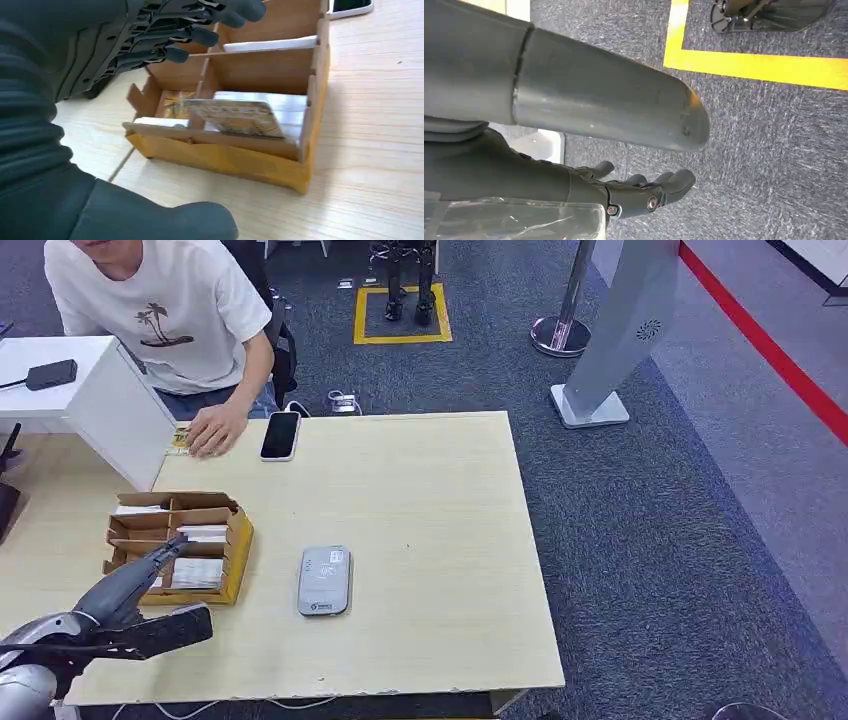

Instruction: Pass the card to the sensor for recognition and then transmit it.

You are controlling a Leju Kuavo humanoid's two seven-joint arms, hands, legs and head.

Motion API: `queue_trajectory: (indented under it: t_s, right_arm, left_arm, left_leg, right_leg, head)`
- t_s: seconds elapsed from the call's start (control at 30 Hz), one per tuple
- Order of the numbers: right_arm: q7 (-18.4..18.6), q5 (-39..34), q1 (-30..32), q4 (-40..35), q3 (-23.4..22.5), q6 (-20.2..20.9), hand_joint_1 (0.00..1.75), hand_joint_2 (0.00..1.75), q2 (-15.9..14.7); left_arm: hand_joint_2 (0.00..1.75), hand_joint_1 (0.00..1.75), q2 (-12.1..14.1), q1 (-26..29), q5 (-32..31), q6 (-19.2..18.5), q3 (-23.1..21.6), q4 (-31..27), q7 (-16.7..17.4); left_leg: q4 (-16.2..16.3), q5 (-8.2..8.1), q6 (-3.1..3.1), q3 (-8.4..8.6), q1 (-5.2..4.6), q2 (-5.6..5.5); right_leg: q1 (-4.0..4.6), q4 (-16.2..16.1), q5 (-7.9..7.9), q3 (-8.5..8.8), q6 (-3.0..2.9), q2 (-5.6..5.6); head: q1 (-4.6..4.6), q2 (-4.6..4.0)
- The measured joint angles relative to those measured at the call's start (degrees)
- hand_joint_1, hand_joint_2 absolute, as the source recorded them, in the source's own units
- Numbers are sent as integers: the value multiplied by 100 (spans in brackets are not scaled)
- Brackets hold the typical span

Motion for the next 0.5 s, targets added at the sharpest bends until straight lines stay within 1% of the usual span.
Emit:
queue_trajectory:
  t_s: [0.27, 0.37, 0.5]
  right_arm:
    - [-29, -66, 24, 0, 0, -4, 0, 0, 0]
    - [-35, -68, 31, 0, 0, -9, 0, 0, 0]
    - [-35, -70, 35, 0, 0, -9, 0, 0, 0]
  left_arm:
    - [175, 0, 446, 506, 87, 63, 400, -518, 123]
    - [175, 0, 527, 673, 94, 98, 514, -643, 145]
    - [175, 0, 551, 813, 92, 116, 608, -733, 149]
  left_leg:
    - [0, 0, 0, 1, 0, -1]
    - [0, 0, 0, 0, 0, -1]
    - [0, 0, 0, 1, -1, -2]
  right_leg:
    - [0, 0, 0, 0, 0, 0]
    - [0, 0, 0, 0, 0, -1]
    - [-1, 0, 0, 1, 0, -2]
  head:
    - [0, 0]
    - [0, 0]
    - [0, 0]
